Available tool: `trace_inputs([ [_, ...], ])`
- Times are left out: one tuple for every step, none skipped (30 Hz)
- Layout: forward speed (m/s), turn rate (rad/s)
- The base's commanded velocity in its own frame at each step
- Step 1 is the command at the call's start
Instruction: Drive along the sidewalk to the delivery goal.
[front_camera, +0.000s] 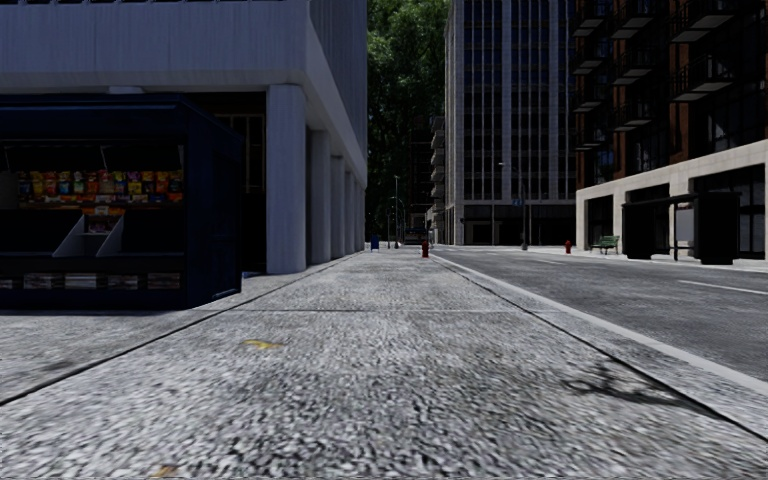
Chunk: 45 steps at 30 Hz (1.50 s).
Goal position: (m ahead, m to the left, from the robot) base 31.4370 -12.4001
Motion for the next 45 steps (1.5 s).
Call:
trace_inputs([
  [2.0,0.0],
  [2.0,0.0],
  [2.0,0.0],
  [2.0,0.0],
  [2.0,0.0],
  [2.0,0.0],
  [2.0,0.0],
  [2.0,0.0],
  [2.0,0.0],
  [2.0,0.0],
  [2.0,0.0],
  [2.0,0.0],
  [2.0,0.0],
  [2.0,0.0],
  [2.0,0.0],
  [2.0,0.0],
  [2.0,0.0],
  [2.0,0.0],
  [2.0,0.0],
  [2.0,0.0],
  [2.0,0.0],
  [2.0,0.0],
  [2.0,0.0],
  [2.0,0.0],
  [2.0,0.0],
  [2.0,0.0],
  [2.0,0.0],
  [2.0,0.0],
  [2.0,0.0],
  [2.0,0.0],
  [2.0,0.0],
  [2.0,0.0],
  [2.0,0.0],
  [2.0,0.0],
  [2.0,0.0],
  [2.0,0.0],
  [2.0,0.0],
  [2.0,0.0],
  [2.0,0.0],
  [2.0,0.0],
  [2.0,0.0],
  [2.0,0.0],
  [2.0,0.0],
  [2.0,0.0],
  [2.0,0.0],
])
